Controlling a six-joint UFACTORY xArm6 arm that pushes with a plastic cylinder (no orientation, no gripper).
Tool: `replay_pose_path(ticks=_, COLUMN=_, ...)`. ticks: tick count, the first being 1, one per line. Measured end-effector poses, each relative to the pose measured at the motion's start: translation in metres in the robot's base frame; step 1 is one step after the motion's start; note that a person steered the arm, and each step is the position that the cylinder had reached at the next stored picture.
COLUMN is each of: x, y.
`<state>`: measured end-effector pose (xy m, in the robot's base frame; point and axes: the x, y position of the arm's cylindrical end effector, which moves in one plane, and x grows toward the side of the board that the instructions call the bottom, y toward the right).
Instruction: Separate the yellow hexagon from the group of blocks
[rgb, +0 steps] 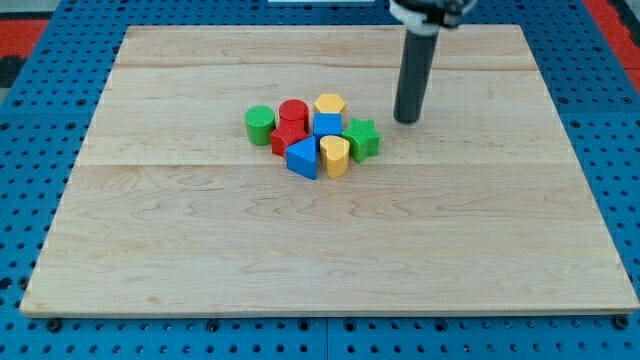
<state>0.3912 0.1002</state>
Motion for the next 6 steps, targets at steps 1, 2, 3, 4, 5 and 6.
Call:
replay_pose_path(ticks=1, x=0.0, y=-0.052)
replay_pose_path(ticks=2, x=-0.003, y=-0.073)
replay_pose_path(ticks=3, x=-0.011, y=-0.077)
replay_pose_path(ticks=4, x=-0.019, y=-0.086)
replay_pose_path(ticks=5, x=-0.022, y=-0.12)
replay_pose_path(ticks=6, x=-0.05, y=-0.139)
